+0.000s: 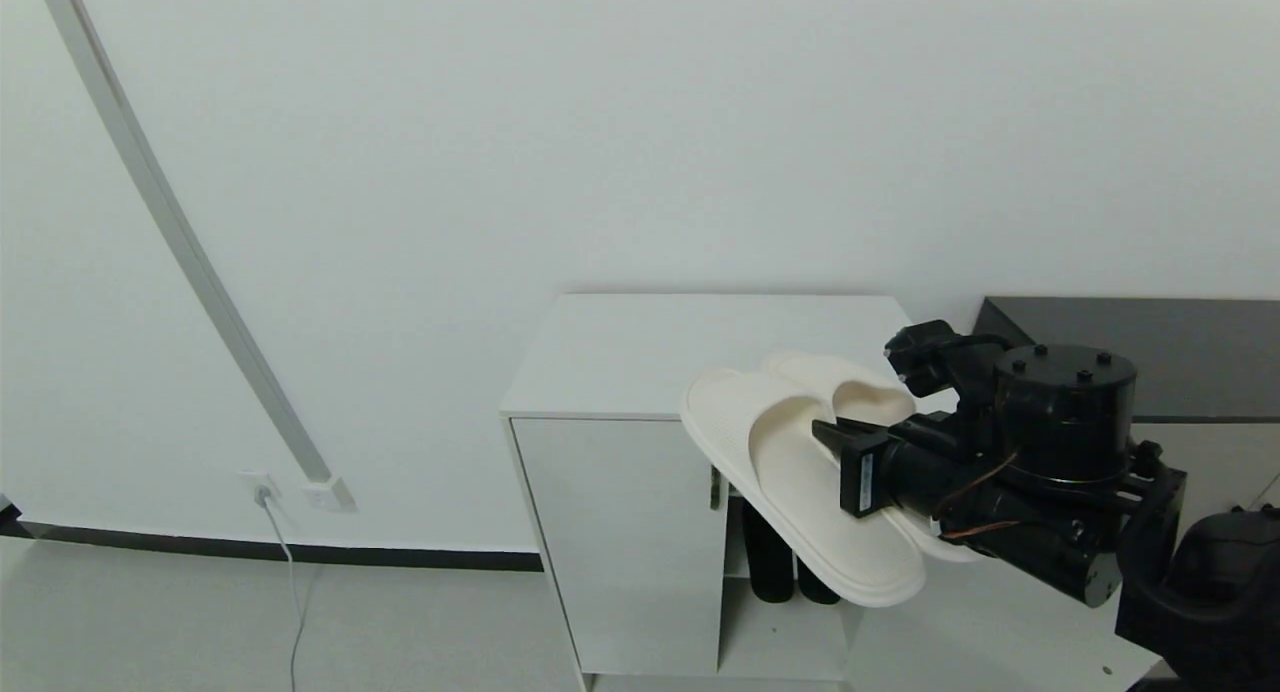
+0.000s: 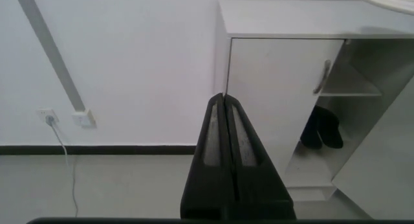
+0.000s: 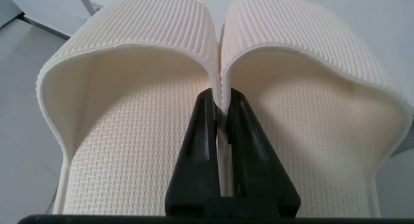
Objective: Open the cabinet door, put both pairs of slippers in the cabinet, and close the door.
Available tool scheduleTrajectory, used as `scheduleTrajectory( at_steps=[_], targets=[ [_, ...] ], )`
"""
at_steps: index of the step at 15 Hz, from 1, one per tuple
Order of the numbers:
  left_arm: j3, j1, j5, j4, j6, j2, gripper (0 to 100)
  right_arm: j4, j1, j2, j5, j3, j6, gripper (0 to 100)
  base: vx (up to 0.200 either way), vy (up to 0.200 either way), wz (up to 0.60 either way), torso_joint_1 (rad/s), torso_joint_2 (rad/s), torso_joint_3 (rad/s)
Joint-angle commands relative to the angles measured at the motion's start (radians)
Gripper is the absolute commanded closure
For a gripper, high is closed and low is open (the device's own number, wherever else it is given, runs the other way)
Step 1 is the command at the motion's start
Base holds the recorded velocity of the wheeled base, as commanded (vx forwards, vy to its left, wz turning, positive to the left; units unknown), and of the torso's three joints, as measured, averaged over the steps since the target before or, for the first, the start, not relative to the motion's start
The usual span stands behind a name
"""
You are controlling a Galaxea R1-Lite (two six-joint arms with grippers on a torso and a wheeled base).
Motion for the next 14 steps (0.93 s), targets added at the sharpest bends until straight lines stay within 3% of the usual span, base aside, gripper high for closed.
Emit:
scheduleTrajectory(
  at_steps=[1, 3, 11, 14],
  targets=[
    [0.0, 0.0, 0.0, 0.0, 0.0, 0.001, 100, -0.001, 0.0, -0.004, 0.0, 0.003, -0.01, 100, 0.0, -0.2, 0.0, 0.002, 0.01, 0.002],
    [0.0, 0.0, 0.0, 0.0, -0.002, 0.001, 100, -0.001, 0.0, -0.007, 0.0, 0.004, -0.017, 100, 0.0, -0.2, 0.0, 0.005, 0.0, 0.0],
    [0.0, 0.0, 0.0, 0.0, -0.002, 0.001, 100, -0.004, 0.005, -0.008, 0.001, 0.019, -0.016, 100, 0.0, 0.0, 0.0, 0.0, 0.0, 0.0],
    [0.0, 0.0, 0.0, 0.0, 0.0, 0.001, 100, -0.096, 0.003, 0.001, 0.004, 0.05, -0.028, 100, -0.067, 0.0, 0.0, 0.002, 0.0, 0.001]
  ],
)
